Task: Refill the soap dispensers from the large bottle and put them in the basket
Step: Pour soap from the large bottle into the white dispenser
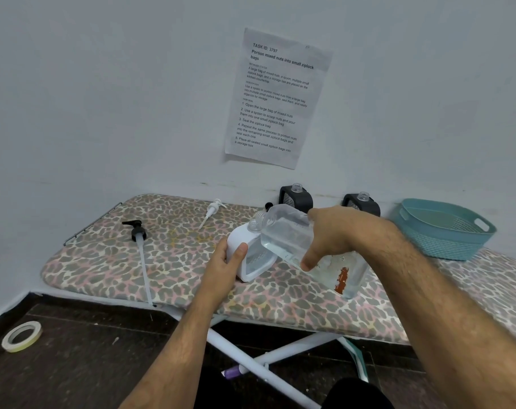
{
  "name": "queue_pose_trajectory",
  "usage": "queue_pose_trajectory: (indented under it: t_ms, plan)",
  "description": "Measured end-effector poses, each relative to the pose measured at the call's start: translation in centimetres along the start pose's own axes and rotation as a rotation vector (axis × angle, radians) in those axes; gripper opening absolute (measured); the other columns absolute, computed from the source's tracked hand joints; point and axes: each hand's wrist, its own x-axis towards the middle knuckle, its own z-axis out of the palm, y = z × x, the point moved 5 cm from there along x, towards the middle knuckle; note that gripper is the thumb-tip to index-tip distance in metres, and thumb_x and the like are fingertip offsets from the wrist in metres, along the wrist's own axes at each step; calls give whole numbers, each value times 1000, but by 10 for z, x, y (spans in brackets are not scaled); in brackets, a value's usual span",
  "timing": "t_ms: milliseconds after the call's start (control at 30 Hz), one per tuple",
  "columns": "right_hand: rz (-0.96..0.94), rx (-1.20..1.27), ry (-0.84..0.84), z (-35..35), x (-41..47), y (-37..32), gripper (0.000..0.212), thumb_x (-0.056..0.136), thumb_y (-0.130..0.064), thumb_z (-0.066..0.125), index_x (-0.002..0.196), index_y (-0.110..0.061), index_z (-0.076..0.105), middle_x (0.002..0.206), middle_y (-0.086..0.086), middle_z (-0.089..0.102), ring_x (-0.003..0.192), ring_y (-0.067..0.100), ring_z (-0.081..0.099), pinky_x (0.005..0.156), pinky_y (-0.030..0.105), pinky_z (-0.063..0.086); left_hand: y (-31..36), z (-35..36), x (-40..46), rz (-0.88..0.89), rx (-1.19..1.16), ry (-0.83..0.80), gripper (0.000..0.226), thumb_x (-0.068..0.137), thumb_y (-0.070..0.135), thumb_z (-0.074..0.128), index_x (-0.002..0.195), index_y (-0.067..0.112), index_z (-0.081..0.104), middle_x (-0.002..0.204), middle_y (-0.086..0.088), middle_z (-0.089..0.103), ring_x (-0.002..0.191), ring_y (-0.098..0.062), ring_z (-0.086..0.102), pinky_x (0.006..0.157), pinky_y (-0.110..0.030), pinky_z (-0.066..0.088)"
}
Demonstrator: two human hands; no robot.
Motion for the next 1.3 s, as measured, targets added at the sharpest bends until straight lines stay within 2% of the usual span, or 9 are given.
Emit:
queue_pose_trajectory:
  t_ms: [100,233,367,500,600,733,833,1133,1300]
  plan:
    - [-3,-6,-1,0,1,0,88,60,-56,87,132,-24,47,102,-7,51,94,19,51,87,38,51,0,0,0,-4,-4,-1,61,82,61,55,135,32,52,122,5,66,106,-12,67,73,-26,53]
    - [-5,-11,2,-1,2,0,87,61,-55,87,132,-24,47,102,-7,50,94,19,50,85,36,49,0,0,0,-5,-8,-6,60,84,60,55,136,31,51,124,5,66,109,-13,66,83,-32,56]
    - [-7,-5,-1,0,1,-1,87,62,-54,86,134,-23,47,110,-4,55,94,18,49,84,35,47,3,1,-2,-11,-14,-7,62,84,59,55,138,30,50,123,3,66,104,-13,68,65,-21,54]
    - [-7,-3,-4,0,1,0,87,63,-54,86,134,-23,47,106,-5,53,94,19,49,87,36,48,6,1,-3,-12,-19,-5,62,83,58,54,138,30,50,122,4,66,102,-9,68,63,-19,53]
    - [-5,1,-6,0,1,0,89,62,-55,86,135,-23,46,114,-4,57,95,19,50,89,37,49,6,1,-4,-13,-9,3,63,82,59,54,137,29,50,122,4,66,102,-9,67,62,-18,51]
    - [-6,8,0,3,2,2,89,61,-56,86,134,-24,46,104,-6,51,95,20,51,89,38,50,5,0,-3,-10,1,8,65,82,60,54,138,28,50,123,4,66,102,-10,67,64,-20,52]
    - [-8,23,12,7,3,4,93,60,-58,86,136,-24,44,108,-4,57,95,20,52,92,40,51,6,1,-4,-12,-3,9,64,82,59,53,139,28,50,122,3,66,100,-11,67,58,-17,51]
    - [-24,90,73,25,1,11,95,60,-60,84,135,-23,40,106,-4,55,95,20,50,86,39,51,4,1,-2,-4,-5,13,64,82,60,54,138,29,50,123,5,66,103,-8,68,70,-23,53]
    - [-59,148,146,37,-2,12,95,61,-60,83,136,-24,39,82,-12,52,89,20,55,74,35,48,3,2,-2,5,-15,21,54,83,57,55,131,32,52,121,5,66,103,-8,68,80,-28,56]
